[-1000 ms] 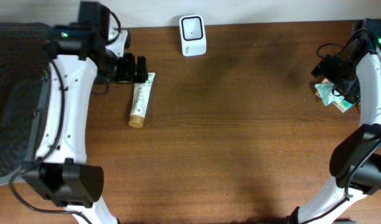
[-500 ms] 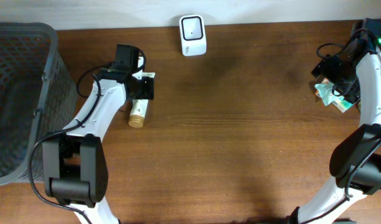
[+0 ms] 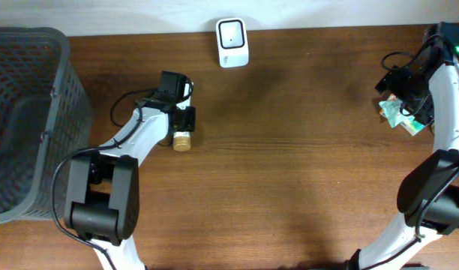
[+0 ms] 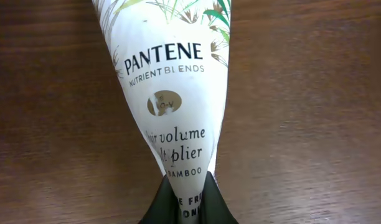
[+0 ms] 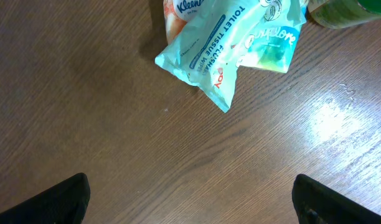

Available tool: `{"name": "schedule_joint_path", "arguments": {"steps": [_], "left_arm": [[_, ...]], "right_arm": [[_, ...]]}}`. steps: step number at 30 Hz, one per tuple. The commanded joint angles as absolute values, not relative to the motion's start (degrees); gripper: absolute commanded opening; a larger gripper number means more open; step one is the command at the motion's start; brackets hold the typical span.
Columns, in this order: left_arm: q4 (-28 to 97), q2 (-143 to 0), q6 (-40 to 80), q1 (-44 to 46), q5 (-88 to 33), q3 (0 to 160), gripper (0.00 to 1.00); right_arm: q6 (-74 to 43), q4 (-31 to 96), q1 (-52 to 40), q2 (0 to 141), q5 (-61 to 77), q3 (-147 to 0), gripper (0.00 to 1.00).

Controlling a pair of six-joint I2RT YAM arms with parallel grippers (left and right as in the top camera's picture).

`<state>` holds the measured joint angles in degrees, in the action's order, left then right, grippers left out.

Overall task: Scan the item barcode
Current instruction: 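Slide the Pantene tube right to table center and release it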

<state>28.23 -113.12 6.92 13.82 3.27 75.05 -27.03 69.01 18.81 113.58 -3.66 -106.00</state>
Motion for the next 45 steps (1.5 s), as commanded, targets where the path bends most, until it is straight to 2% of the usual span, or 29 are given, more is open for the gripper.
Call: {"name": "schedule_joint_path", "arguments": {"steps": [1, 5, 9, 17, 18, 19, 21, 22, 24, 28, 30, 33, 34, 36, 37, 41, 43, 45], "left_arm": [[29.85, -114.72, 6.83, 16.38, -6.92, 75.66, 0.00], [29.71, -109.47, 8.47, 18.04, -26.83, 77.76, 0.00], [27.62, -107.24, 23.68, 21.76, -30.81, 77.84, 0.00], [23.55, -109.78, 24.84, 40.86, 4.38, 77.84, 0.00], [22.70, -110.50, 24.84, 43.46, 7.81, 77.84, 0.11], [22.06, -110.96, 24.84, 44.86, 8.78, 77.84, 0.13], [20.14, -112.42, 24.82, 47.59, 8.86, 77.84, 0.33], [19.46, -112.73, 24.82, 48.42, 8.86, 77.84, 0.34], [18.31, -112.71, 24.80, 48.62, 8.86, 77.89, 0.43], [20.67, -111.37, 22.00, 47.07, 8.88, 81.28, 0.51], [24.82, -108.22, 18.46, 45.30, 9.96, 83.81, 0.60], [33.19, -101.47, 18.33, 40.36, 20.43, 84.75, 0.66], [36.14, -100.14, 18.35, 38.57, 23.40, 84.75, 0.76], [42.59, -99.18, 18.35, 34.13, 23.68, 84.75, 0.82], [46.96, -99.42, 18.35, 30.83, 21.23, 84.47, 0.99], [52.27, -99.63, 18.35, 23.92, 18.61, 83.29, 0.99], [52.38, -99.63, 18.35, 23.49, 18.61, 83.29, 0.99], [52.38, -99.63, 18.37, 23.51, 18.57, 83.29, 0.99]], "right_arm": [[-27.22, 69.21, 18.76, 112.05, -4.78, -106.06, 0.99], [-27.22, 69.21, 18.76, 112.05, -4.80, -106.06, 0.99], [-27.22, 69.21, 18.76, 112.05, -4.80, -106.06, 0.99], [-27.22, 69.21, 18.76, 112.05, -4.78, -106.06, 0.99], [-27.22, 69.21, 18.76, 112.05, -4.80, -106.06, 0.99], [-27.22, 69.23, 18.76, 112.05, -4.80, -106.06, 0.99], [-27.22, 69.23, 18.76, 112.05, -4.80, -106.06, 0.99], [-27.22, 69.23, 18.76, 112.05, -4.80, -106.06, 0.99], [-27.22, 69.21, 18.76, 112.05, -4.80, -106.06, 0.99], [-27.22, 69.21, 18.76, 112.05, -4.80, -106.06, 0.99], [-27.22, 69.21, 18.76, 112.05, -4.80, -106.06, 0.99], [-27.22, 69.21, 18.76, 112.05, -4.80, -106.06, 0.99], [-27.22, 69.21, 18.76, 112.05, -4.80, -106.06, 0.99], [-27.22, 69.23, 18.76, 112.05, -4.80, -106.06, 0.99], [-27.22, 69.21, 18.76, 112.05, -4.80, -106.06, 0.99], [-27.27, 69.14, 18.74, 112.05, -4.54, -106.06, 0.99], [-27.42, 68.93, 18.76, 112.05, 4.08, -106.06, 0.99], [-26.11, 73.91, 18.76, 112.05, 16.16, -106.06, 0.99]]}}
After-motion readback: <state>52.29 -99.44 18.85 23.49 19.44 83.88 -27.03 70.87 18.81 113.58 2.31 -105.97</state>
